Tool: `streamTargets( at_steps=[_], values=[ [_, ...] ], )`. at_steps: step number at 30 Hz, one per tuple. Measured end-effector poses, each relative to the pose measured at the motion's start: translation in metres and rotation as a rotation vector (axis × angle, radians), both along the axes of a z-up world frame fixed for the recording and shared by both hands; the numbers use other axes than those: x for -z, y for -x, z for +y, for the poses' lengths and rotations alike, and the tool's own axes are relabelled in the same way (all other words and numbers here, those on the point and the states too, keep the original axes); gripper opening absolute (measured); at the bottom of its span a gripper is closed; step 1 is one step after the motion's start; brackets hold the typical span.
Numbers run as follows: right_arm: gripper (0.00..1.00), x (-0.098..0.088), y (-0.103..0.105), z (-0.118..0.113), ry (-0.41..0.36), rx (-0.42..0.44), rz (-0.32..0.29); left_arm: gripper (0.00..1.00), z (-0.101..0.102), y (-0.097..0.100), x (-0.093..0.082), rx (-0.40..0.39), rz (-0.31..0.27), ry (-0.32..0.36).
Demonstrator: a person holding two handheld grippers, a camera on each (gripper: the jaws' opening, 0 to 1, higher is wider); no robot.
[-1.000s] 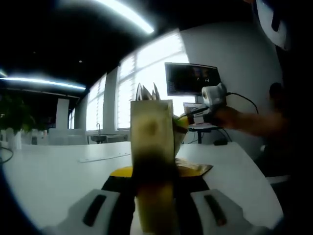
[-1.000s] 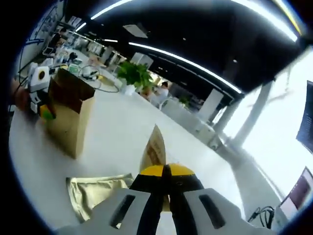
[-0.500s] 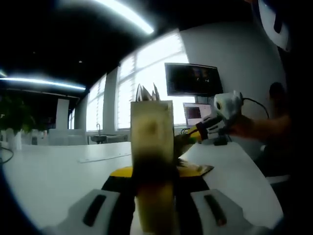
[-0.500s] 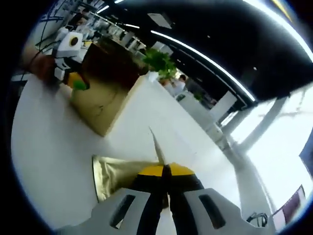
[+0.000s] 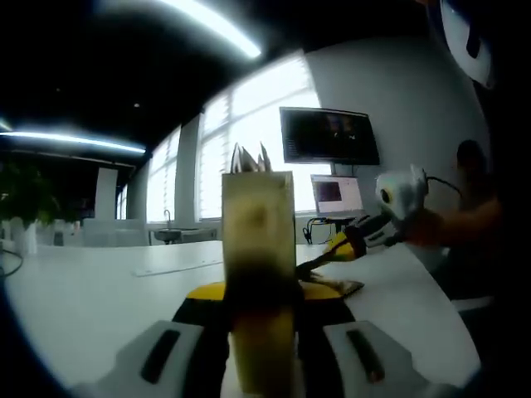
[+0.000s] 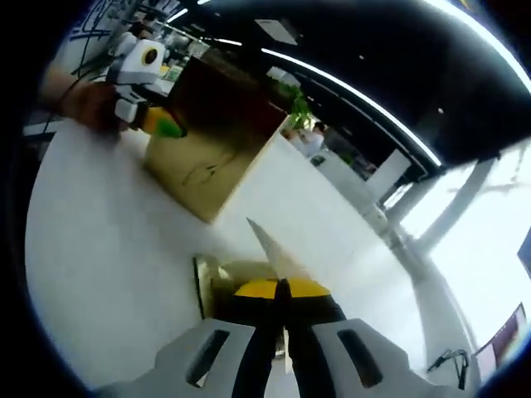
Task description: Extract single mask from mask box in order stack masks on table
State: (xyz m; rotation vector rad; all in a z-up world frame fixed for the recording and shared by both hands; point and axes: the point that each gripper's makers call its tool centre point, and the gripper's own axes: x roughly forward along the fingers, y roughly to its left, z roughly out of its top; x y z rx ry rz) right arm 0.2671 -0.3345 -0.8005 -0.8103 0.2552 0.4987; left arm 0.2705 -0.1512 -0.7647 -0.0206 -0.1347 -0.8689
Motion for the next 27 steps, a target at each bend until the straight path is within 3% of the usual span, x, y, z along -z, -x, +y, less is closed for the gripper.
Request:
streamTargets(
  at_steps=[5, 27],
  values=[
    [0.00, 0.016, 0.006, 0.005, 0.009, -0.012, 0.036, 0.33, 0.000, 0.000, 0.000, 0.002, 0.000, 0.002],
    [0.00, 0.037, 0.018, 0.009, -0.002, -0.043, 0.088, 0.33, -0.001, 0.002, -0.001, 0.000, -0.001, 0.000]
  ],
)
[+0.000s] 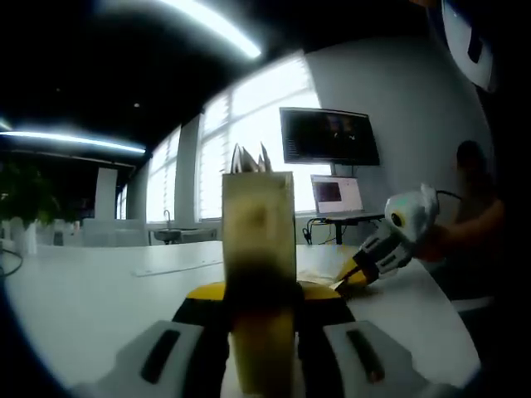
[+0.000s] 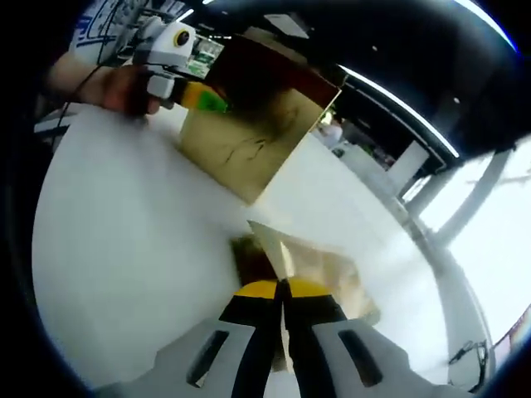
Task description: Extract single mask from mask box in order stack masks on table
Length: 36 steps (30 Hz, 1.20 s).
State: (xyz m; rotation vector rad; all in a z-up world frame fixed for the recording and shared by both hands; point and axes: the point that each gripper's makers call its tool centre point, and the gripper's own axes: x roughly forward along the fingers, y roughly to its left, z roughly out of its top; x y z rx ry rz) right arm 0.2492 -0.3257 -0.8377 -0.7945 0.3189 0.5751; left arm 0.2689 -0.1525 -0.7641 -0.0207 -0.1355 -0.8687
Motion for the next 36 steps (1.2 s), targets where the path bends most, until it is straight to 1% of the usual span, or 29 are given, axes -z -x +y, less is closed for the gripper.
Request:
streamTargets(
  at_steps=[4, 6, 11, 14, 19, 22, 25, 26, 29, 30, 32, 36],
  values=[
    [0.04, 0.006, 0.002, 0.001, 0.002, -0.008, 0.020, 0.33, 0.000, 0.000, 0.000, 0.000, 0.000, 0.001],
    [0.05, 0.006, 0.002, -0.001, 0.002, -0.002, 0.013, 0.33, 0.000, 0.000, 0.000, 0.000, 0.000, 0.001],
    [0.12, 0.000, 0.001, -0.004, -0.041, 0.020, 0.017, 0.33, 0.001, 0.000, 0.000, 0.000, 0.000, 0.002],
    [0.13, -0.003, 0.002, -0.005, -0.089, 0.014, 0.029, 0.33, 0.001, -0.001, 0.000, 0.001, 0.000, 0.003],
    [0.16, -0.006, 0.003, -0.005, -0.142, 0.020, 0.041, 0.33, 0.002, -0.001, 0.000, 0.001, 0.000, 0.005],
    [0.18, -0.011, 0.004, -0.003, -0.219, 0.029, 0.051, 0.33, 0.002, -0.001, 0.000, 0.001, 0.000, 0.006],
    [0.21, -0.017, 0.005, 0.000, -0.337, 0.029, 0.075, 0.33, 0.002, -0.001, 0.000, 0.001, 0.000, 0.007],
    [0.20, -0.019, 0.005, 0.001, -0.374, 0.024, 0.085, 0.33, 0.002, -0.001, 0.000, 0.002, 0.000, 0.007],
    [0.20, -0.031, 0.005, 0.002, -0.499, 0.021, 0.081, 0.33, 0.002, -0.001, 0.000, 0.002, 0.000, 0.007],
    [0.21, -0.038, 0.006, 0.005, -0.546, 0.017, 0.075, 0.33, 0.002, -0.001, 0.000, 0.002, 0.000, 0.007],
    [0.21, -0.045, 0.004, 0.000, -0.598, 0.014, 0.058, 0.33, 0.002, -0.001, 0.000, 0.002, 0.000, 0.007],
    [0.24, -0.058, 0.005, 0.001, -0.671, 0.004, 0.041, 0.33, 0.001, -0.001, -0.001, 0.002, 0.000, 0.007]
  ],
)
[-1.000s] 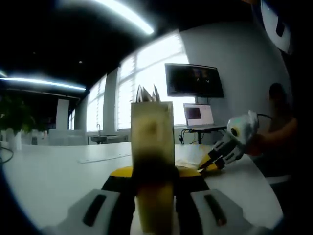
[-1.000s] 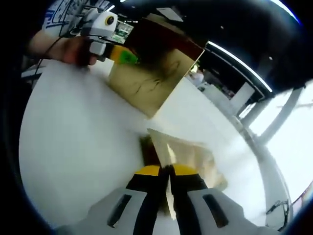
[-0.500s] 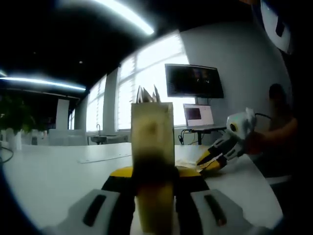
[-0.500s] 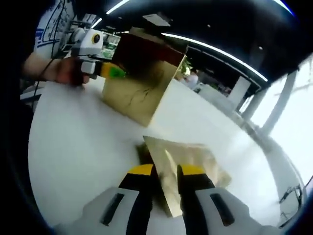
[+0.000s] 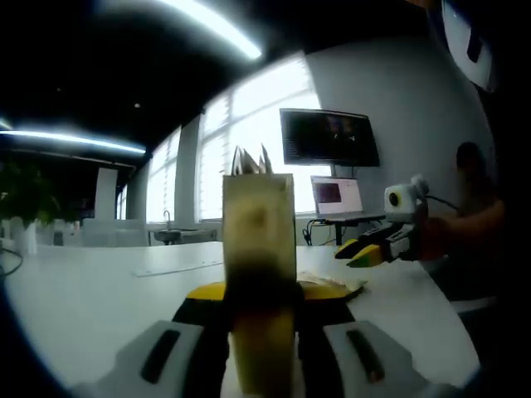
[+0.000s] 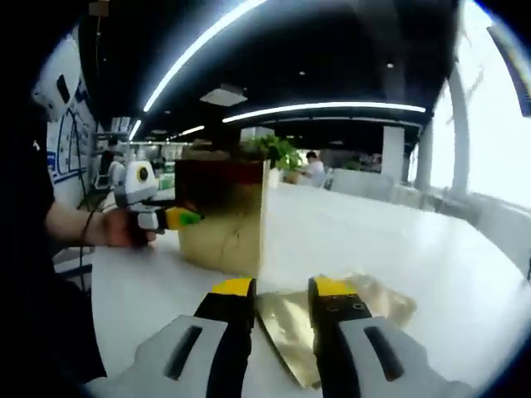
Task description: Extract single mask from mask box in order stack masks on table
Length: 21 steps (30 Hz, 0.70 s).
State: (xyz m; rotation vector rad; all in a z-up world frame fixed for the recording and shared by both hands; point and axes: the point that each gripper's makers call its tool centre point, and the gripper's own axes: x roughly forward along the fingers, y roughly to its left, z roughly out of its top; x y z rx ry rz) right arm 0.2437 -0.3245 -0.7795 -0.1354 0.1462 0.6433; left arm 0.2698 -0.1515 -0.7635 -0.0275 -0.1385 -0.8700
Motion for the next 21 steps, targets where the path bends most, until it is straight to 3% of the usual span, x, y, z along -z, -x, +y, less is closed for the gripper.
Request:
streamTargets(
  at_steps=[4, 11, 21],
  values=[
    [0.27, -0.011, 0.003, 0.010, -0.110, -0.023, -0.010, 0.33, 0.000, 0.000, 0.000, 0.000, 0.000, 0.000],
    [0.28, -0.017, 0.009, 0.026, -0.135, -0.055, -0.036, 0.33, -0.001, 0.000, 0.000, -0.001, 0.001, 0.000],
    [0.28, -0.035, 0.010, 0.027, -0.212, -0.061, -0.058, 0.33, 0.000, -0.001, 0.000, -0.003, 0.003, 0.000]
  ],
)
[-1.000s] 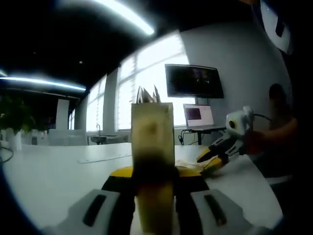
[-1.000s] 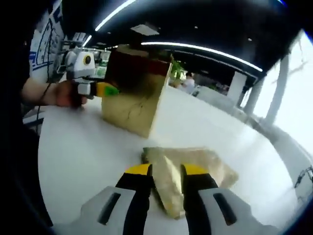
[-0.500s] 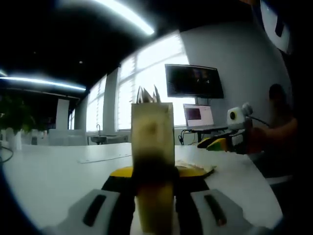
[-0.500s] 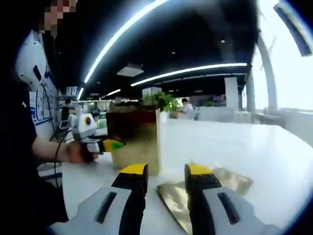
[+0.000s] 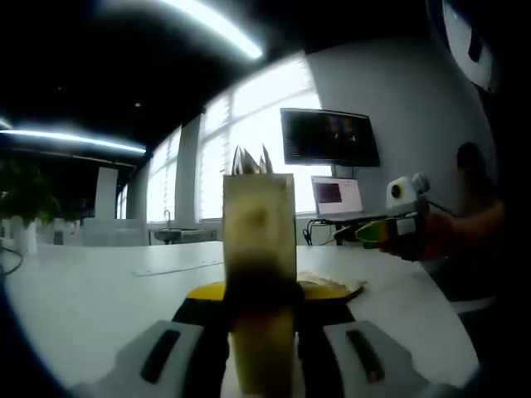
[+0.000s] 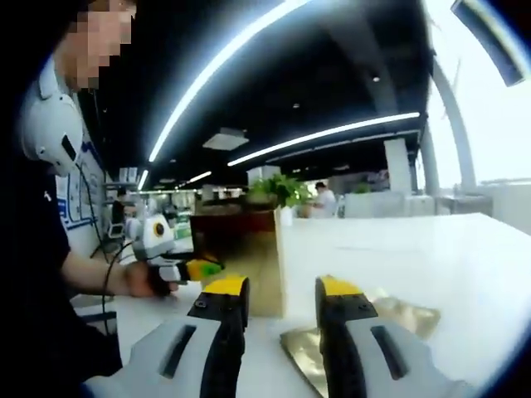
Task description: Extract single mask from mask box in order stack masks on table
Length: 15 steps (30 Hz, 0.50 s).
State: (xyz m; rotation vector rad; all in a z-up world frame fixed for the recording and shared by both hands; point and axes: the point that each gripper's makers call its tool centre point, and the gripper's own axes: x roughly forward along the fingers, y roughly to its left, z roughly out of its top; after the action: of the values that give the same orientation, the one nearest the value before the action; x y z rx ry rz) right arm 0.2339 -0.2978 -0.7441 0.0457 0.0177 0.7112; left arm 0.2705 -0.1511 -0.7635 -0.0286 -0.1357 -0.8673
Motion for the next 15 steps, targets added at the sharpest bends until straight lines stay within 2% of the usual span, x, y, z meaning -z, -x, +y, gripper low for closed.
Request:
streamTargets(
  at_steps=[7, 15],
  values=[
    [0.28, -0.002, -0.001, -0.010, -0.028, 0.011, -0.011, 0.33, 0.000, 0.000, 0.000, 0.000, -0.001, 0.000],
    [0.26, -0.013, -0.003, -0.021, -0.039, 0.028, -0.053, 0.33, 0.000, -0.001, 0.001, -0.002, 0.002, -0.005]
  ],
)
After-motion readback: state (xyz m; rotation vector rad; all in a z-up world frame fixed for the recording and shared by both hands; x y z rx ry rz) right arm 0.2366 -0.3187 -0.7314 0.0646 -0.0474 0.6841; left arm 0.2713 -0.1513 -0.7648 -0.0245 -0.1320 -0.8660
